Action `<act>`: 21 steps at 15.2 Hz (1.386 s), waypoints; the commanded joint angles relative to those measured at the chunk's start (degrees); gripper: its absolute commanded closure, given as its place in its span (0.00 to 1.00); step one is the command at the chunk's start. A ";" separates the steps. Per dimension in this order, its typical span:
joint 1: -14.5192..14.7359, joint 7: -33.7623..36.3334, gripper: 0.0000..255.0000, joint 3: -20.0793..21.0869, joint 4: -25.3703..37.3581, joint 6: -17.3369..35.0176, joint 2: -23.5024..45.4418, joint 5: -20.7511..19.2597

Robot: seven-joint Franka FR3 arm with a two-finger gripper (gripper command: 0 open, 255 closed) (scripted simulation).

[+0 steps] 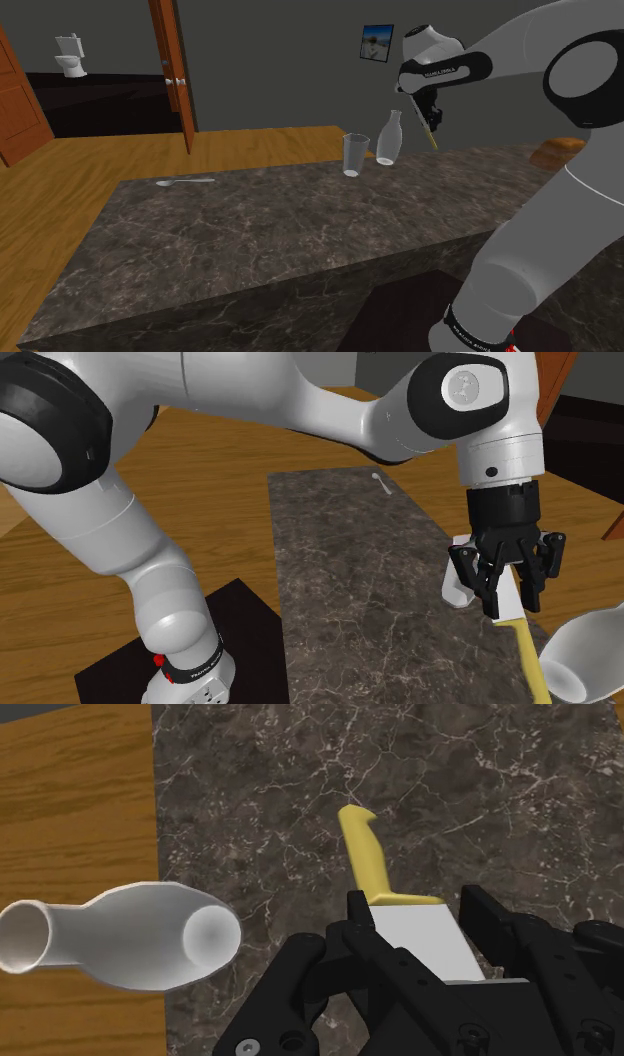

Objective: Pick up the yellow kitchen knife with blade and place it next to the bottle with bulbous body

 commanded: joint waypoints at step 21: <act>-1.20 7.51 1.00 -2.30 -12.65 14.99 3.90 -3.00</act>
